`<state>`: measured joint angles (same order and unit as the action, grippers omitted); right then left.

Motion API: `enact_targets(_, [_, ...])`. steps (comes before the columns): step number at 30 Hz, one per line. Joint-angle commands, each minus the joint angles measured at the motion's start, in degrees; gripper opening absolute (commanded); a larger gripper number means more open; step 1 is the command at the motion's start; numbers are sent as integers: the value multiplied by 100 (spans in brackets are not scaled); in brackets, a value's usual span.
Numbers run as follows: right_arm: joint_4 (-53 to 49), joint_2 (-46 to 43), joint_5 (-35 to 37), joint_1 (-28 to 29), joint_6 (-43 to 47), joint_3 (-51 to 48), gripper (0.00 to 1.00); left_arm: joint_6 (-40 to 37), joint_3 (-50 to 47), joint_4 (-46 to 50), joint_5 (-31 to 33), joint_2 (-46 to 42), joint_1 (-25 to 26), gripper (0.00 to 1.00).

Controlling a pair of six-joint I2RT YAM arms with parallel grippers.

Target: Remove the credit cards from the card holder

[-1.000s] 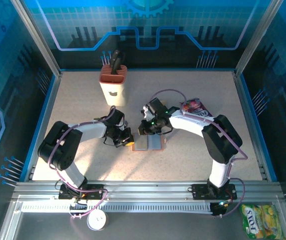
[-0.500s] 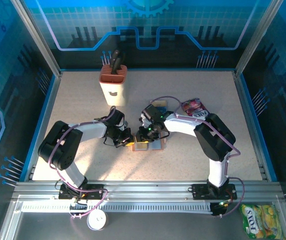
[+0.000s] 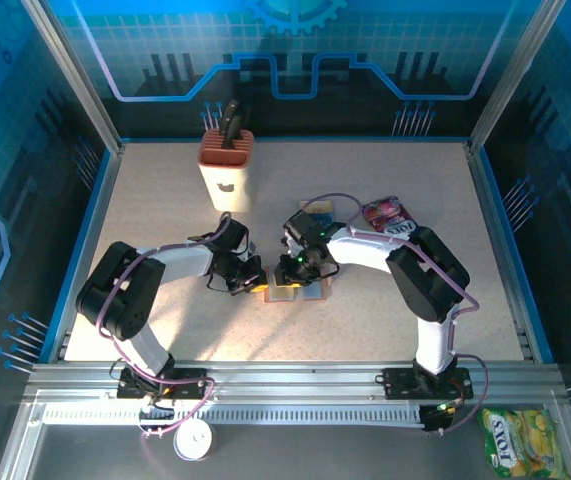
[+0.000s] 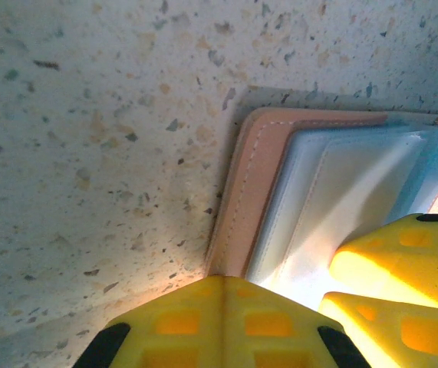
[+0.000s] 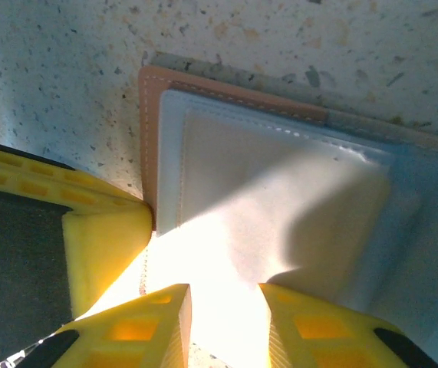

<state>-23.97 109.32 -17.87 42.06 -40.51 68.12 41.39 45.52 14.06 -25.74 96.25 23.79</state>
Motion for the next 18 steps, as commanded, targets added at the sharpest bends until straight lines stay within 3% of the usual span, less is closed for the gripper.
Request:
enact_targets(1, [-357,-26,244,21,60,-35,30,-165,-69,228,157,129,16,3])
enact_targets(18, [143,-350,-253,-414,106,-637,30,-179,5,355,229,149,20,3])
